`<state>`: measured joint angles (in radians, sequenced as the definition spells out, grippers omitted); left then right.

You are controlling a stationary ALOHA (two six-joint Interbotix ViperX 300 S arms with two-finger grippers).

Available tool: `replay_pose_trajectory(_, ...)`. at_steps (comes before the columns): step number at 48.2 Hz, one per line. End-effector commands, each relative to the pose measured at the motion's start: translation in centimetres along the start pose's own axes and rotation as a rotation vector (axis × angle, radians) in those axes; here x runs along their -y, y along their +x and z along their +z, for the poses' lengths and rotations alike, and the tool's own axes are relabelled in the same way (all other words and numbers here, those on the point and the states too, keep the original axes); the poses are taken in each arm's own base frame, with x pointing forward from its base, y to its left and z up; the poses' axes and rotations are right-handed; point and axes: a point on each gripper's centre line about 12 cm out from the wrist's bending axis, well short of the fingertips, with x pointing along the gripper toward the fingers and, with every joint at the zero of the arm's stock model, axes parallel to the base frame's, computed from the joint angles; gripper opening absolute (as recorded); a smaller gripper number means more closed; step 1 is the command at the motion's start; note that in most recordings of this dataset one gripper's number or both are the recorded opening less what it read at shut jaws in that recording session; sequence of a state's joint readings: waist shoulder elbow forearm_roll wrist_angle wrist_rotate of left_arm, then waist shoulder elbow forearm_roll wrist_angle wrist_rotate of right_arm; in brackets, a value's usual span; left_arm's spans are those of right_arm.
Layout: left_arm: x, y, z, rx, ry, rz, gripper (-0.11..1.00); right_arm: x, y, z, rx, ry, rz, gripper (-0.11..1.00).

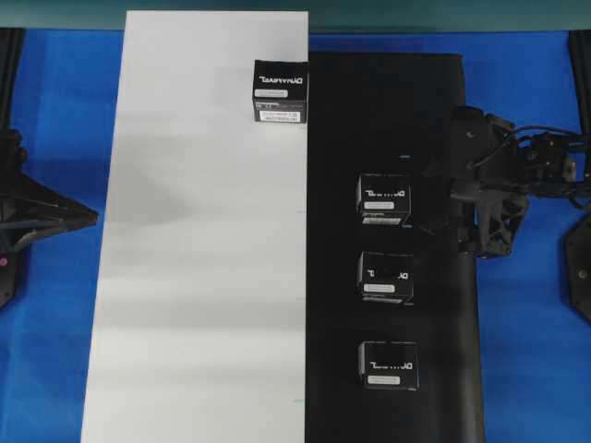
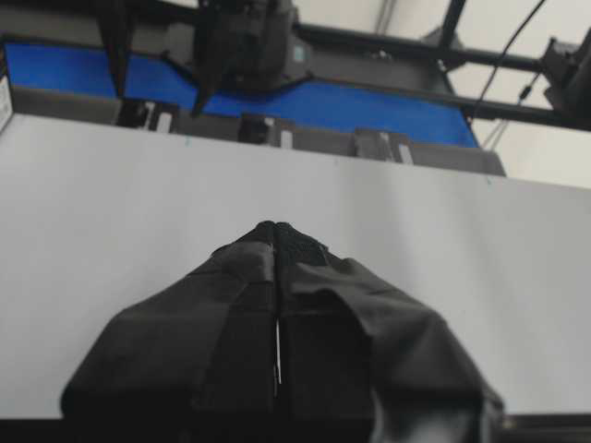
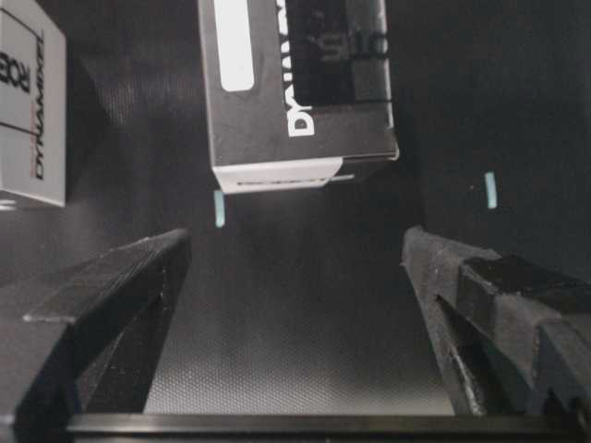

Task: Place the box from the black base onto the white base.
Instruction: 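Position the open right gripper above the top DYNAMIXEL box on black base, then lower the right gripper and close it on the top box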

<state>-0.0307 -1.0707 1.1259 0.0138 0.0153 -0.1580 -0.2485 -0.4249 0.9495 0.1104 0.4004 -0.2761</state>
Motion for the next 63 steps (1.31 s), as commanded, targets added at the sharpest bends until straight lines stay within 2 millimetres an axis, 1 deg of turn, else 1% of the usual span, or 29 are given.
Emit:
replay_pose_trajectory(1, 0.1, 0.0, 1.1, 0.031, 0.000, -0.003, -0.06, 0.1, 0.1, 0.4, -0.004, -0.001, 0.001, 0.99)
replay_pose_trajectory(7, 0.1, 0.0, 1.1, 0.031, 0.003, -0.003, -0.06, 0.2, 0.3, 0.5, -0.011, -0.001, 0.001, 0.99)
replay_pose_trajectory(13, 0.1, 0.0, 1.1, 0.025, 0.001, -0.002, -0.06, 0.3, 0.6, 1.1, -0.013, 0.002, 0.002, 0.99)
replay_pose_trajectory(26, 0.2, -0.1, 0.9, 0.010, 0.000, -0.003, -0.06, 0.4, 1.9, 1.5, -0.092, 0.002, 0.022, 0.99)
replay_pose_trajectory(41, 0.2, -0.1, 0.7, -0.007, 0.000, -0.003, -0.06, 0.6, 2.3, 2.5, -0.086, 0.001, 0.020, 0.99)
replay_pose_trajectory(54, 0.2, -0.1, 0.6, -0.017, 0.002, -0.003, -0.07, 0.7, 3.2, 3.6, -0.074, -0.005, 0.020, 0.99)
replay_pose_trajectory(63, 0.2, -0.2, 0.6, -0.027, 0.002, -0.001, -0.07, 0.5, 3.5, 3.9, -0.014, -0.004, 0.010, 0.99)
